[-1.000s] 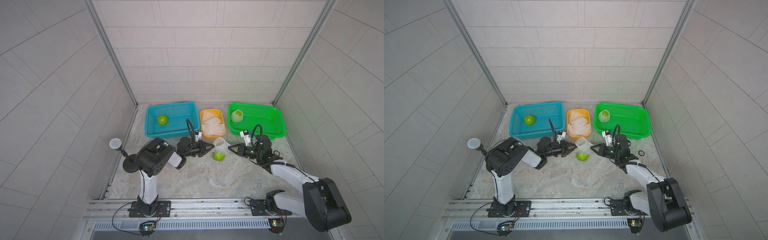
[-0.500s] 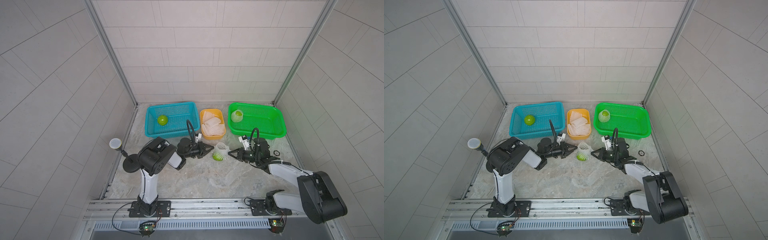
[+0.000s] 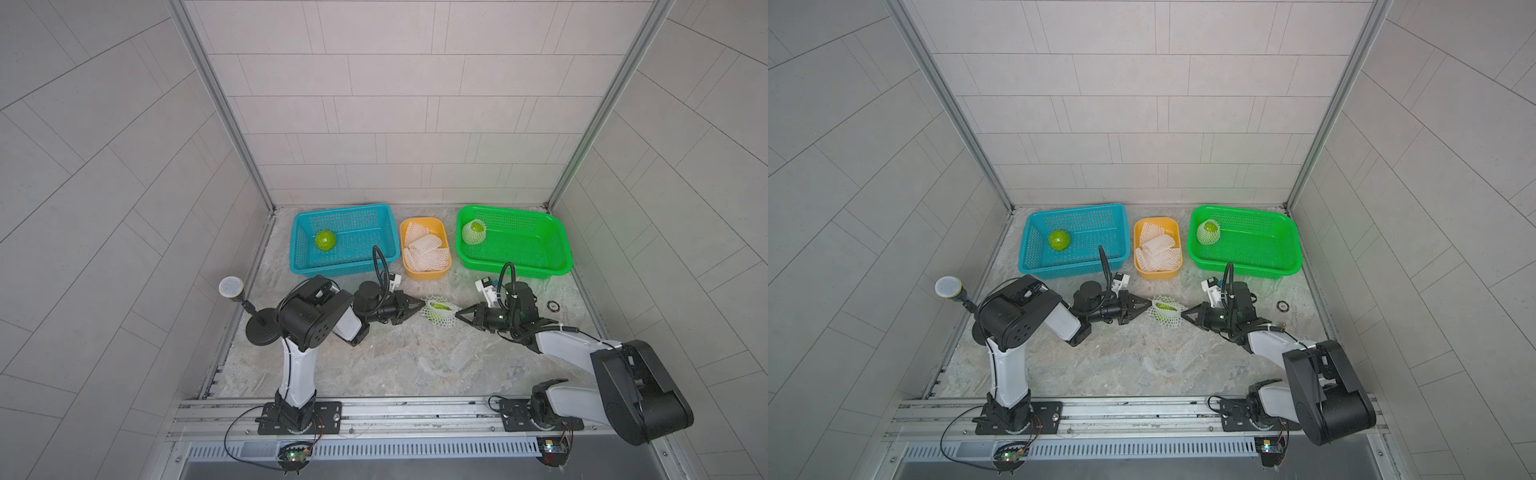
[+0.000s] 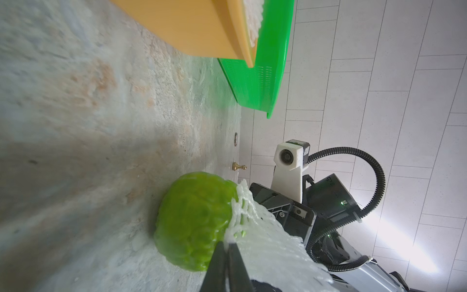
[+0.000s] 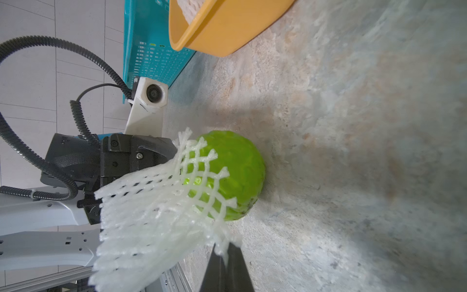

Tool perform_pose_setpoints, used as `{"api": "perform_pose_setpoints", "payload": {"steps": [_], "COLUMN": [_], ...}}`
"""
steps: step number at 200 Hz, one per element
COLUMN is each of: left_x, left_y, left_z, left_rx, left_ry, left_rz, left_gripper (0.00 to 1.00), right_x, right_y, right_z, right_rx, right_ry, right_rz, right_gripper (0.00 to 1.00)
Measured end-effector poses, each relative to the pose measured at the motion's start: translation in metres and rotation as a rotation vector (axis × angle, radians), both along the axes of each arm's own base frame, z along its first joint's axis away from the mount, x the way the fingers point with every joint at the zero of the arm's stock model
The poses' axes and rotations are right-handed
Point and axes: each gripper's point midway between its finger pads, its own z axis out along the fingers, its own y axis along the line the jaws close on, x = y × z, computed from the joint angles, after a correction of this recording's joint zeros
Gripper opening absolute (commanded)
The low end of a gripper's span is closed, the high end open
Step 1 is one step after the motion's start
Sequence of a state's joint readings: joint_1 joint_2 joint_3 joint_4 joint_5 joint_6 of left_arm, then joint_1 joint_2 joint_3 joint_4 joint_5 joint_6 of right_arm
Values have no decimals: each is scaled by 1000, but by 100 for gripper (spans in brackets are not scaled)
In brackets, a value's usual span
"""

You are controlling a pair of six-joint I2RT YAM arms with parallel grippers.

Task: Sleeve custard apples in foam nets
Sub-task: Put on the foam net on the custard apple.

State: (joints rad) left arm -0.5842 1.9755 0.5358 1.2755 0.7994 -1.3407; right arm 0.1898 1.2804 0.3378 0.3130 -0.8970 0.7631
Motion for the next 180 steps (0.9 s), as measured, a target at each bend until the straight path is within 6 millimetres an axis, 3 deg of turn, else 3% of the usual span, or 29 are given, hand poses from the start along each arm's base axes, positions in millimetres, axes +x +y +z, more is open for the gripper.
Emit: {"api": "perform_pose_setpoints", "payload": {"steps": [76, 128, 180], "left_x": [7, 6, 6], "left_y": [-4, -3, -3], "left_z": [-13, -28, -32], "left_rx": [13, 33, 32], "left_ry": [17, 46, 43], "left_rz": [9, 11, 10], "left_gripper": [8, 7, 7], "right_x": [21, 26, 28], "right_y": [-1, -3, -4], "right_z": [-3, -29, -36], "right_rx": [-16, -28, -34], "right_ry": [-1, 67, 77], "right_rz": [-34, -57, -61], "right_gripper": [3, 3, 3]}}
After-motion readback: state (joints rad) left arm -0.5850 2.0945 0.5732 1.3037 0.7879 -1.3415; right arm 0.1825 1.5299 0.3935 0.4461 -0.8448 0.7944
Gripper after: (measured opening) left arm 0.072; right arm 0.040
